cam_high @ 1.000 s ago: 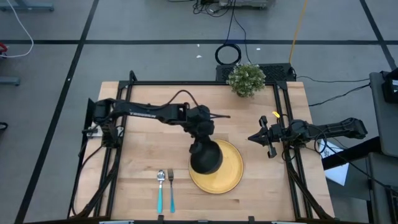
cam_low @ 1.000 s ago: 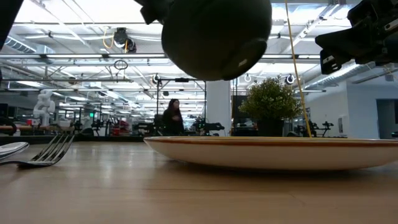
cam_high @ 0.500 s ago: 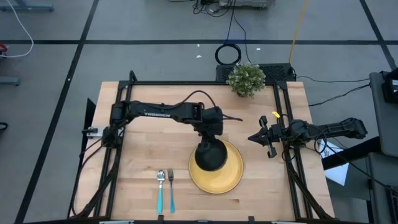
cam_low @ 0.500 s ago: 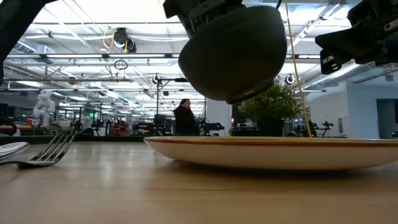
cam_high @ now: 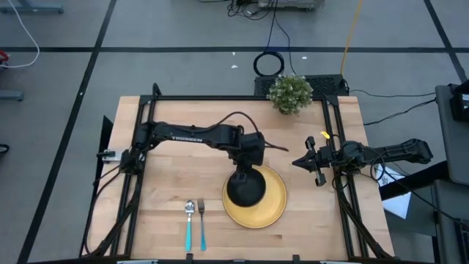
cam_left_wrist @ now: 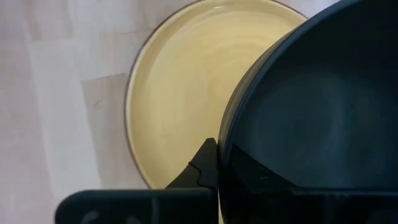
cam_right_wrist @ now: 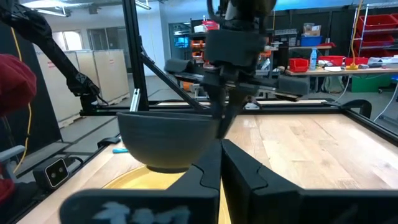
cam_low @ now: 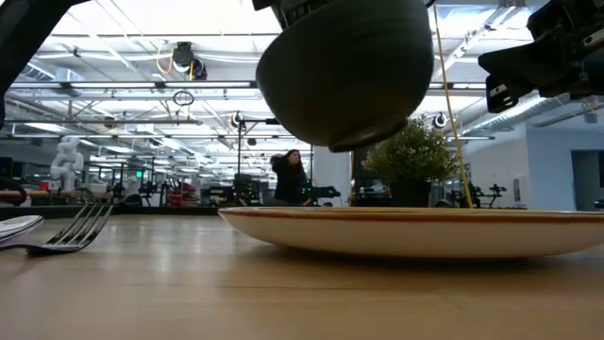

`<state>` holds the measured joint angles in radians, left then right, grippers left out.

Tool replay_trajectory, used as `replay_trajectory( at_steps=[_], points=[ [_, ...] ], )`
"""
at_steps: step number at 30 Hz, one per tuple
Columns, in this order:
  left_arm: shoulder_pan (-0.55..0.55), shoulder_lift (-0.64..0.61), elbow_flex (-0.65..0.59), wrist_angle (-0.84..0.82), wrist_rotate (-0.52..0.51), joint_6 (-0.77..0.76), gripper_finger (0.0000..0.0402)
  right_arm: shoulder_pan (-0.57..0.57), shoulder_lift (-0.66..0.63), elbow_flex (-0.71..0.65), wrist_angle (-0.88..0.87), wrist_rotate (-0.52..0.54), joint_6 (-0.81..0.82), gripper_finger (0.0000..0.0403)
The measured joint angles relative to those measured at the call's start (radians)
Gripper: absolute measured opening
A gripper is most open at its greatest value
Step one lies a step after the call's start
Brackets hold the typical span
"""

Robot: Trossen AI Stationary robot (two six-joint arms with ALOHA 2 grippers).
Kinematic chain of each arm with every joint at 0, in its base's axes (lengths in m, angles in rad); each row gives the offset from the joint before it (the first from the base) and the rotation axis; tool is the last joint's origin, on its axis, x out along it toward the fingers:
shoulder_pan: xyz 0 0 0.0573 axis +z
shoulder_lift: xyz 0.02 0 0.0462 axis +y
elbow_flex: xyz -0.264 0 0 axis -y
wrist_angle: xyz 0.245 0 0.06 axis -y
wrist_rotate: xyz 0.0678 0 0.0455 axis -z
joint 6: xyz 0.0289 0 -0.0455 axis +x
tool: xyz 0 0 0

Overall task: Set table place
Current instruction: Put the black bowl on the yellow plate

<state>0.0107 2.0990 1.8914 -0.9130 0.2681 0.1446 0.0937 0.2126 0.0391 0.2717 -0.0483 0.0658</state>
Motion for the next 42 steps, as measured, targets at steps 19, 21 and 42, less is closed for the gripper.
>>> replay_trajectory(
  at_steps=[19, 21, 42],
  points=[
    [-0.027, 0.091, -0.001, -0.051, -0.038, -0.025, 0.0003, 0.000, 0.012, 0.000, 0.000, 0.000, 0.001, 0.0000],
    [-0.027, 0.099, -0.001, -0.077, -0.046, -0.024, 0.0003, 0.000, 0.013, 0.000, 0.000, 0.000, 0.001, 0.0000],
    [-0.035, 0.123, -0.001, -0.078, -0.076, -0.023, 0.0003, 0.000, 0.015, 0.000, 0.001, 0.000, 0.001, 0.0000]
  ],
)
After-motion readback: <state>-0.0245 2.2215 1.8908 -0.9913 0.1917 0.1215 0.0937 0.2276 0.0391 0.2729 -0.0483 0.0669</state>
